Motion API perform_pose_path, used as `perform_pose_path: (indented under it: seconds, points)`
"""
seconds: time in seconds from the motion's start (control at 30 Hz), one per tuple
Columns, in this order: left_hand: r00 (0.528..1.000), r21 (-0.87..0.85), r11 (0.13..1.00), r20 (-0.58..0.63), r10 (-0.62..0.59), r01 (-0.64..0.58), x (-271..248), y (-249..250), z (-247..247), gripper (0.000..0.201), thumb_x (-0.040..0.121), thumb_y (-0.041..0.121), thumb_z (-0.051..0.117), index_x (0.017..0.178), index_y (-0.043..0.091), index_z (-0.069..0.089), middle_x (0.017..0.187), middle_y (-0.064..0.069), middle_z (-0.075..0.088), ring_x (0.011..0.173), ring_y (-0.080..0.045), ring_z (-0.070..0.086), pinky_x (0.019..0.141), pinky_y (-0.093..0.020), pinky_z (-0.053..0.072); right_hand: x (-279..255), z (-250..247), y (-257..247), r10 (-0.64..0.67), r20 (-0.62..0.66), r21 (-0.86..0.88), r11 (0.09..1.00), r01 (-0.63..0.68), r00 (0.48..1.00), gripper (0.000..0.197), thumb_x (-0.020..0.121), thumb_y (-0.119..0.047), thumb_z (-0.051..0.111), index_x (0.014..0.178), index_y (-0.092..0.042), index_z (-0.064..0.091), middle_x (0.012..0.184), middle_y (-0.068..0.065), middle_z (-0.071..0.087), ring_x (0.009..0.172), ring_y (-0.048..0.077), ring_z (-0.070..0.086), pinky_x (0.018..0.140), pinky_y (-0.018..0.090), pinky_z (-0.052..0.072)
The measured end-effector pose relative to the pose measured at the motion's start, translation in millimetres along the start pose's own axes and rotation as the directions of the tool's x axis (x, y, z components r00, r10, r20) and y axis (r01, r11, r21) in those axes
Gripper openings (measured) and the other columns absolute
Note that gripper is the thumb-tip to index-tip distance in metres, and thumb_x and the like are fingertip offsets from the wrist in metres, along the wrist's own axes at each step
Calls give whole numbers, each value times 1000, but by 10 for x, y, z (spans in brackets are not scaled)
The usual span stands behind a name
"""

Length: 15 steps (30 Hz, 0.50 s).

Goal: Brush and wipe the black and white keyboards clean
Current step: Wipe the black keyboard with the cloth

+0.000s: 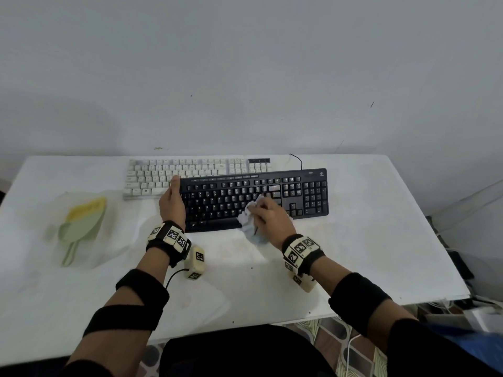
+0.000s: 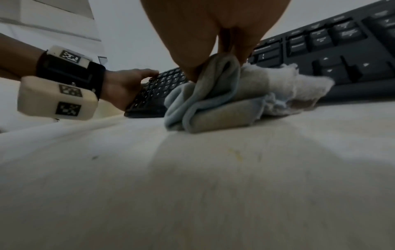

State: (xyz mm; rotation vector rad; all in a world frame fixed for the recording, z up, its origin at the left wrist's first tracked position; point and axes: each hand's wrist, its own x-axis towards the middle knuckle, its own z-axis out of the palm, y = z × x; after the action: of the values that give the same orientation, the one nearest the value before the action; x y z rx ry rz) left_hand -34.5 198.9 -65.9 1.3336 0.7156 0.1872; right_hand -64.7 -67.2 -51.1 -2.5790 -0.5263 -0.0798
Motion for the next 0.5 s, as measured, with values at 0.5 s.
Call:
perform_pose_path:
  seconds: [0.5]
  points:
    - [1000,-13,1000,14,16,-16,49,-56,15,72,83,81,59,108,15,78,124,-18,70,119,-33,64,109,-45,49,281,54,-174,17,-122,73,997,-8,992,24,102,-27,55,101,-5,64,96,8,59,77,6,50,77,27,46]
